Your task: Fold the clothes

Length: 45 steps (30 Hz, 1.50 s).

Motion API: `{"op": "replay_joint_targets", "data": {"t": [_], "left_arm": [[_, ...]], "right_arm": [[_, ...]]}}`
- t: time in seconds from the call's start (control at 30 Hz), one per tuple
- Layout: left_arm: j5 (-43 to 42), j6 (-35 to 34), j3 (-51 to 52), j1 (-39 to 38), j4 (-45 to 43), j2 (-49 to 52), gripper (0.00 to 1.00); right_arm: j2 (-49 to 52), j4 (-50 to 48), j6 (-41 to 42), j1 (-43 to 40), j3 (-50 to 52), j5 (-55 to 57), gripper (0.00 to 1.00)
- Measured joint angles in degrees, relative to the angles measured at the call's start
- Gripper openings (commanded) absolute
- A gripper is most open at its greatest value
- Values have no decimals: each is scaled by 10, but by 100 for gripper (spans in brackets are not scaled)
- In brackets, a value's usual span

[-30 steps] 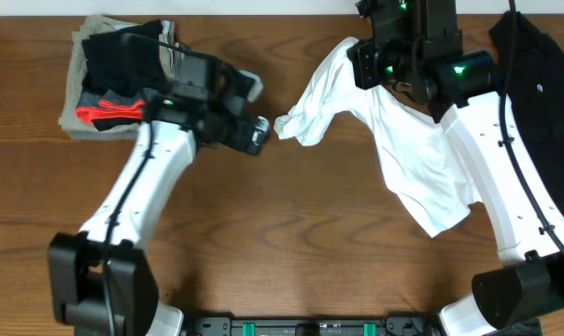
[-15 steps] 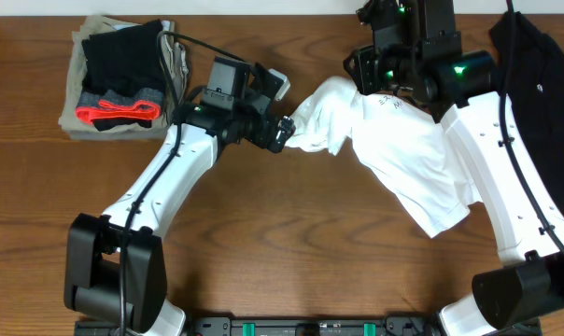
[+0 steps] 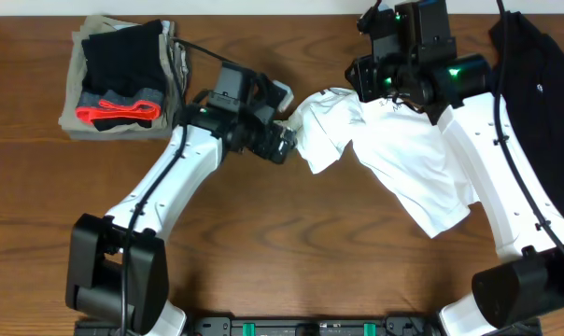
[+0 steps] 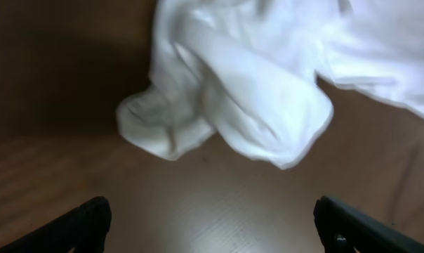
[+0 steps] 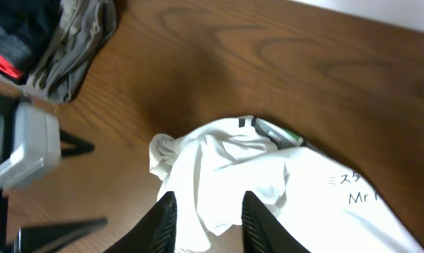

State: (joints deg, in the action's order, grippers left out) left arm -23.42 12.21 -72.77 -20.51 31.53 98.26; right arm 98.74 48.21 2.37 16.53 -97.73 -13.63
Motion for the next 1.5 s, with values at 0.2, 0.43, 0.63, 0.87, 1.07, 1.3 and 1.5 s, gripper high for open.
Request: {"op": "replay_joint_targets", "data": {"t": [0.2, 0.43, 0.63, 0.87, 1.07, 1.3, 1.5], "left_arm": [[0, 20, 0, -45, 29, 0, 94], [62, -19, 0, -91, -22, 11, 94], [103, -113, 0, -96, -71, 73, 90], [113, -212, 0, -96, -98, 109, 62], [116, -257, 0, -96, -112, 109, 46], [116, -287, 0, -96, -112, 109, 50], [116, -305, 0, -98, -110, 109, 57]], "right_arm": [[0, 0, 0, -19, 0, 1, 39], [0, 11, 0, -33, 0, 2, 41], [0, 17, 0, -39, 0, 2, 41], [0, 17, 0, -41, 0, 2, 42], [0, 17, 0, -44, 0, 2, 43], [0, 17, 0, -44, 0, 2, 43], [0, 17, 0, -44, 0, 2, 43]]}}
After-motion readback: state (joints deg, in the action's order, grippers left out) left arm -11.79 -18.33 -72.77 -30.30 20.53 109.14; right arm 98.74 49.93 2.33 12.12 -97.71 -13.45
